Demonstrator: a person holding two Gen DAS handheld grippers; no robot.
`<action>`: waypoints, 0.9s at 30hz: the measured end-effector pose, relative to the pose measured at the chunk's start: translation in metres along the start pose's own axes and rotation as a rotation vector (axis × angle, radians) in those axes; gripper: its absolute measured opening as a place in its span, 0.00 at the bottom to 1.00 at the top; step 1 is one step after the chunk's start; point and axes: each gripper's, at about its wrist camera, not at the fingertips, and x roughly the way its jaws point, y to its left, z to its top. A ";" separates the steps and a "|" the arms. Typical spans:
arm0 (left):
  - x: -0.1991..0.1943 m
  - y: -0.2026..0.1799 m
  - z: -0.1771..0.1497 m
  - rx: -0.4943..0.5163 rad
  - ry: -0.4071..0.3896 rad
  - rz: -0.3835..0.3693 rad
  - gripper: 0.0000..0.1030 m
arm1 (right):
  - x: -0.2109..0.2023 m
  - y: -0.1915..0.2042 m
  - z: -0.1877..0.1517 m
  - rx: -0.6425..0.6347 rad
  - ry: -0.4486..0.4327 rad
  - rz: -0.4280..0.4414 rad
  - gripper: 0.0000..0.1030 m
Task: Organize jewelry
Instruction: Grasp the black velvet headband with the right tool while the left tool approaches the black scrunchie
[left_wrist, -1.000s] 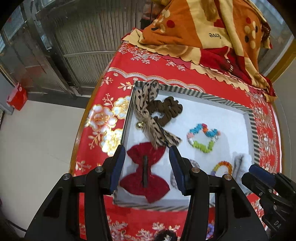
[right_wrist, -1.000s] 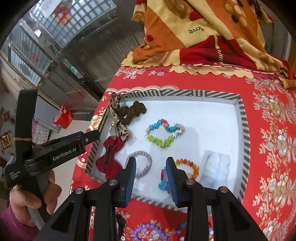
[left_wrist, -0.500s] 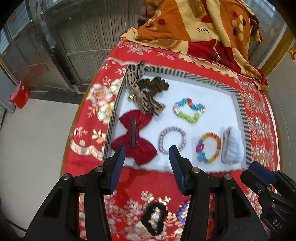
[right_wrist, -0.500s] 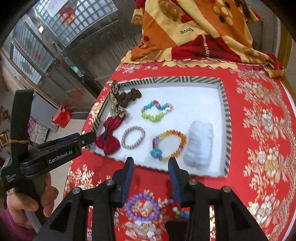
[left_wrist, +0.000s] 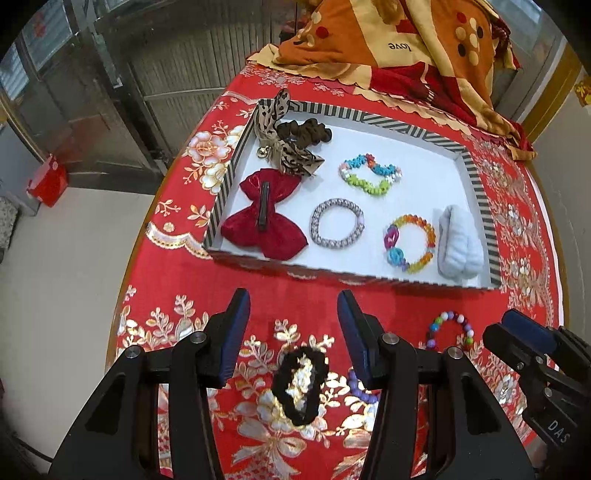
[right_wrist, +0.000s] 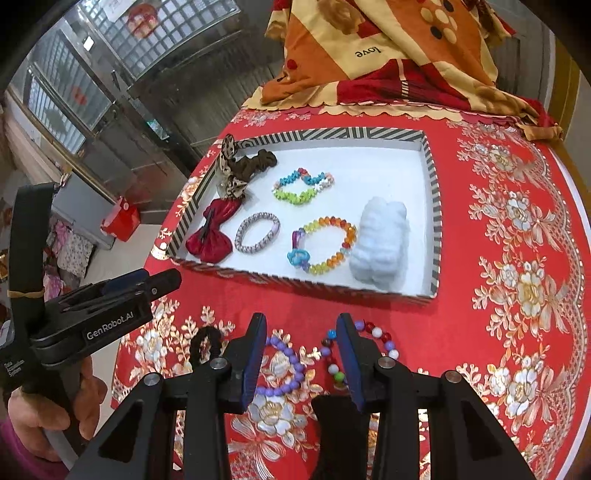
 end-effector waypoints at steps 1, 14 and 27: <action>-0.001 -0.001 -0.003 0.001 -0.001 0.002 0.47 | -0.001 0.000 -0.002 -0.003 0.001 -0.002 0.36; -0.006 -0.003 -0.030 0.005 0.015 0.012 0.47 | -0.008 -0.007 -0.030 -0.010 0.022 -0.005 0.38; -0.004 -0.007 -0.048 0.010 0.041 0.015 0.47 | -0.008 -0.016 -0.050 -0.007 0.050 -0.009 0.38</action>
